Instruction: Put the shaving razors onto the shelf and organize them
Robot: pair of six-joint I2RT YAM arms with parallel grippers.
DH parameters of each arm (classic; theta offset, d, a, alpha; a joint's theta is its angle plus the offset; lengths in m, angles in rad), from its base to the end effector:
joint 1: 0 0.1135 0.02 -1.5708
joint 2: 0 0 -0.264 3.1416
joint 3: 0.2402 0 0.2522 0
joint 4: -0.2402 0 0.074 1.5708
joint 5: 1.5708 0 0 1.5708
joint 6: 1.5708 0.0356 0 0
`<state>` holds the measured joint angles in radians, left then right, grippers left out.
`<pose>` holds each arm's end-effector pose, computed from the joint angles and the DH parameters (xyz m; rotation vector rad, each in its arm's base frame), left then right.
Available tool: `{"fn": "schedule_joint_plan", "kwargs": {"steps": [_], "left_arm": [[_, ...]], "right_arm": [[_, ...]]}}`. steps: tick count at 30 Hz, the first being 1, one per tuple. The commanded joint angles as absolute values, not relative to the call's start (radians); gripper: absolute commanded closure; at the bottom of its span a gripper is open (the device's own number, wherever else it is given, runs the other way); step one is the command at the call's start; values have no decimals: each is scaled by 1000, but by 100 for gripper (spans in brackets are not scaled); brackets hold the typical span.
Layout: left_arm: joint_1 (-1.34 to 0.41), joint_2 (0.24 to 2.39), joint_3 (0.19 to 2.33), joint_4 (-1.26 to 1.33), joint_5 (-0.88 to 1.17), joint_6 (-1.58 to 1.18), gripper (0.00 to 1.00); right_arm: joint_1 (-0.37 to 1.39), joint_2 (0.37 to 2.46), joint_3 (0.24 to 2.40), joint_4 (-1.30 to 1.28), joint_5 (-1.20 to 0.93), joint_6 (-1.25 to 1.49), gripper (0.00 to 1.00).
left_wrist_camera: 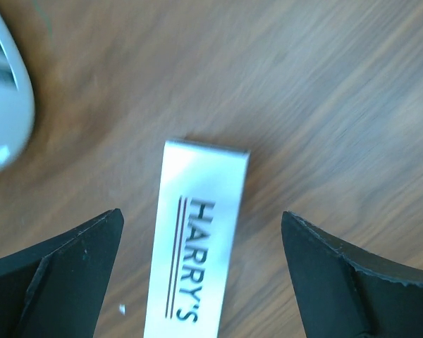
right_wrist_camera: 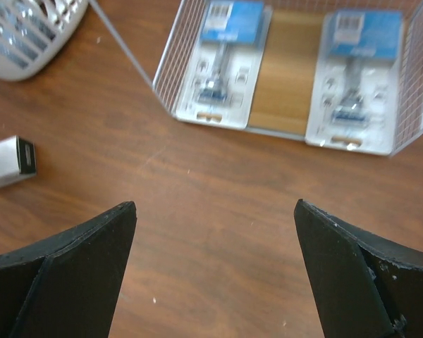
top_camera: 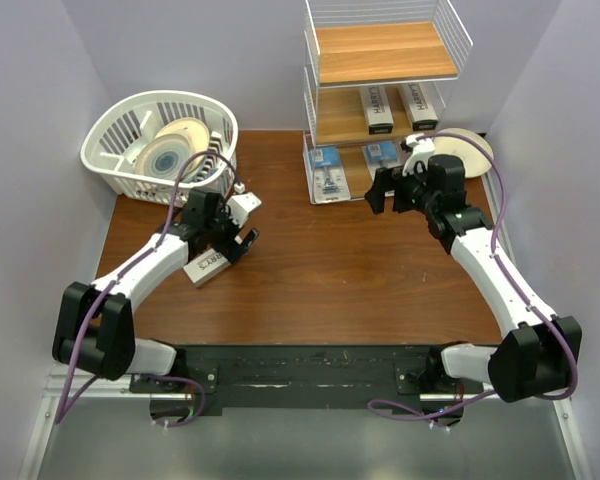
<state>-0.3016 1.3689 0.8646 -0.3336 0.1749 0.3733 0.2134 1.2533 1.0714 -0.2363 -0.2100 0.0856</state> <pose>0.2688 -0.0901 0.2252 0.8701 2.2360 -0.1771 0.2807 0.0684 0.3348 -0.2640 1.9840 0.4014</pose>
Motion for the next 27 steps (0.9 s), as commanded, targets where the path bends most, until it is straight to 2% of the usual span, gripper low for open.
{"fn": "schedule_joint_plan", "kwargs": {"steps": [1,11,12,15,16,19,27], "left_arm": [[-256,1442,899,-431,107,449,0],[-238,1721,1061,-603,259,495,1],[-238,1735,1071,-615,270,505,11],[-242,1766,1089,-650,345,553,27],[-248,1764,1091,-656,389,569,29],[-311,1758,1100,-670,443,667,33],[-641,1827,1288,-747,414,1026,34]], "right_arm": [[212,1209,1054,-244,-268,91,1],[212,1166,1035,-255,-284,45,1],[212,1161,1032,-255,-285,32,1],[210,1146,1023,-259,-270,8,1],[209,1141,1020,-265,-265,6,1],[201,1131,1011,-276,-236,5,1],[157,1111,951,-308,-131,-75,1]]}}
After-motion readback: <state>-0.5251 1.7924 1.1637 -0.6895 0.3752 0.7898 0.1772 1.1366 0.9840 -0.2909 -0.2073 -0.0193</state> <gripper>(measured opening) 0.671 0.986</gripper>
